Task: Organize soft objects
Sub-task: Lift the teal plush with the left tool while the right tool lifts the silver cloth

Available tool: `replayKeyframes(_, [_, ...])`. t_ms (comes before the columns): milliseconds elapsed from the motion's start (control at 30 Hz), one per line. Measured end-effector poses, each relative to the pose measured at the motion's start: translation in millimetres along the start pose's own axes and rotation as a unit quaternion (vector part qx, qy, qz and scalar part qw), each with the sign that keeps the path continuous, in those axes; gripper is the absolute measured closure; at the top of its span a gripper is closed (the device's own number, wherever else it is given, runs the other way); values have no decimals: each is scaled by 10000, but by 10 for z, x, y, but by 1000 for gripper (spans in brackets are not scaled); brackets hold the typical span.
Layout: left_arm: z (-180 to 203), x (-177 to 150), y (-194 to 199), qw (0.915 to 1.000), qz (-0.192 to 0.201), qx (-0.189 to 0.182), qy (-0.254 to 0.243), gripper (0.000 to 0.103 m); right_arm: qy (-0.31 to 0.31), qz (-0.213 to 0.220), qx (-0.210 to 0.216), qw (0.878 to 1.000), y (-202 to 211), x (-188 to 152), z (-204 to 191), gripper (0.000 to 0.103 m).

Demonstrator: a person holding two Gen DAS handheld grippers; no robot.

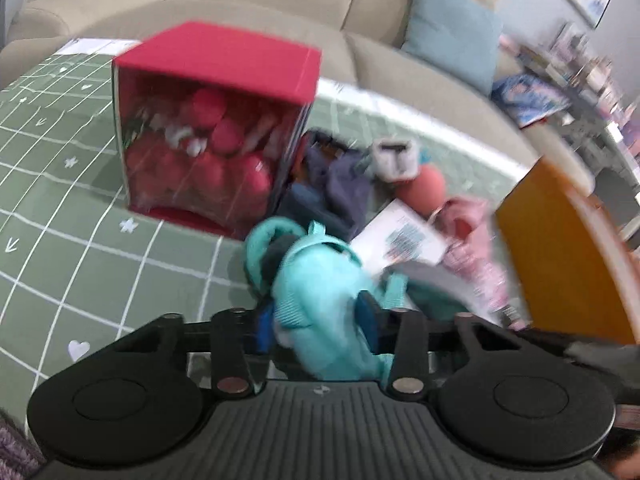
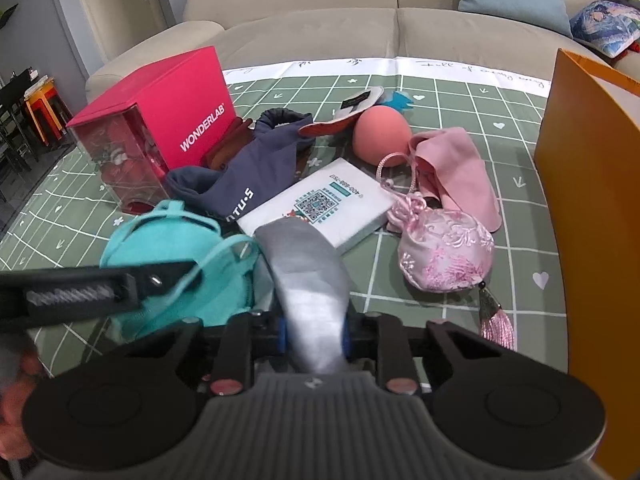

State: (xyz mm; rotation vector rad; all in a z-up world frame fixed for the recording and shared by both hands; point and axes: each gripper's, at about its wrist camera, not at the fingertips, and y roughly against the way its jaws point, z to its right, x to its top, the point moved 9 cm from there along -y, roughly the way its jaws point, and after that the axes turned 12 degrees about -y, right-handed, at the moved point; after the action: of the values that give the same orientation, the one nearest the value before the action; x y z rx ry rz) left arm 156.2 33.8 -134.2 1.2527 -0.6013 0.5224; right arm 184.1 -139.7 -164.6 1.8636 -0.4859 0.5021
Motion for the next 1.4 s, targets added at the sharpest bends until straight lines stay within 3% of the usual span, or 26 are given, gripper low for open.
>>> replayKeyframes(100, [52,62,84,9987,212,-393,229,60,-104,-25,30,9999,-6,10,19,82])
replayKeyframes(200, [80,56,5,9978,77,-547,364,58,-108,-22,39,9999,-8,9,15,82])
replayKeyframes(267, [81,16,-68,9979,-77,-500,394,59,-80,-21,38,10000,-5,2,4,82])
replayKeyframes(433, [23,86,-91,9979,-2,-453,466,65,-80,-16,25,10000,-12,8,18,85])
replayKeyframes(700, [52,210,120,9979,403,-449,242,77,-169,248,204,9993,190,139,-10,103])
replayKeyframes(967, [171,406,336,9965,737,-359,-134,77,-296,654,411,9966,549,373,-53,103])
replayKeyframes(1400, [366,763,903,9874,1441,-148,-631,78,-422,1217,496,9904,1208,567,-138,103])
